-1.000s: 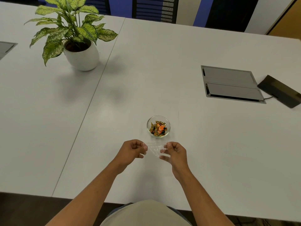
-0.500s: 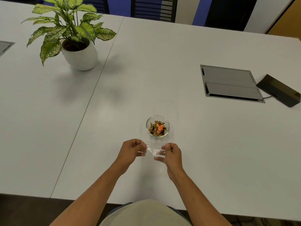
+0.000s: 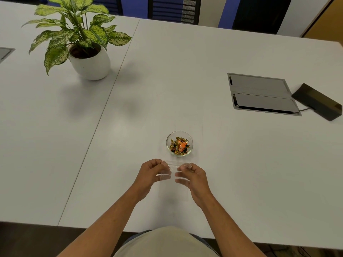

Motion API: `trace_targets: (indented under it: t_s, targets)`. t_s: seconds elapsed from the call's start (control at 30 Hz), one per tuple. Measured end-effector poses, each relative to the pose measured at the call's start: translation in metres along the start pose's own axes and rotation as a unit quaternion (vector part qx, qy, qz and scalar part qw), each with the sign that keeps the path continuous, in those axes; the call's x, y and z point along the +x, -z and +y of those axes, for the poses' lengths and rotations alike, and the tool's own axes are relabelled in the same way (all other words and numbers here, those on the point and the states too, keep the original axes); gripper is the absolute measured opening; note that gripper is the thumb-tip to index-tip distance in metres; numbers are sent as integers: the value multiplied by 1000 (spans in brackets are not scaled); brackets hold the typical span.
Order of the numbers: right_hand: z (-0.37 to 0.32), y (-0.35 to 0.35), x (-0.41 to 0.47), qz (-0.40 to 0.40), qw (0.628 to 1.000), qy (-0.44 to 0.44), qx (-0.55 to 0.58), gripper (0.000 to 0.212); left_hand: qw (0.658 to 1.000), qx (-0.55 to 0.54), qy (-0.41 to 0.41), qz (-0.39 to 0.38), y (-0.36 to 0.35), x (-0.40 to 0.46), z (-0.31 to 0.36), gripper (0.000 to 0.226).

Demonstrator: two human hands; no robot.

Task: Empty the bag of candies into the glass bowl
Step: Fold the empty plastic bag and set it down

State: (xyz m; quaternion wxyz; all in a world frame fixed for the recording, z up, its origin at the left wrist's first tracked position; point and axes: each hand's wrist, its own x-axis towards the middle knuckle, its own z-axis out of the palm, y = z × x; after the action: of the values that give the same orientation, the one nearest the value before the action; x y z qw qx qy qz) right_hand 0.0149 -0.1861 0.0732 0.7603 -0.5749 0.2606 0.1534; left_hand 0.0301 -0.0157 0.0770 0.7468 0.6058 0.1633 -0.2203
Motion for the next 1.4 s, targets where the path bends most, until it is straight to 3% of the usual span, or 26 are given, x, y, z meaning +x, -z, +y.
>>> trace_targets:
  t_s: [0.57,0.93,1.4]
  targets:
    - [1,-9,2,3,1000,2,-19,11,995,41,-41,77,-10,2,-5,12]
    - [-1,-6,-1,-23,1000,-2,-2,7,998,17,-39,36,-10,0,-10,14]
    - [3,-8,-2,-24,1000,-11,-6,12,997,60,-32,49,-11,0,-17,11]
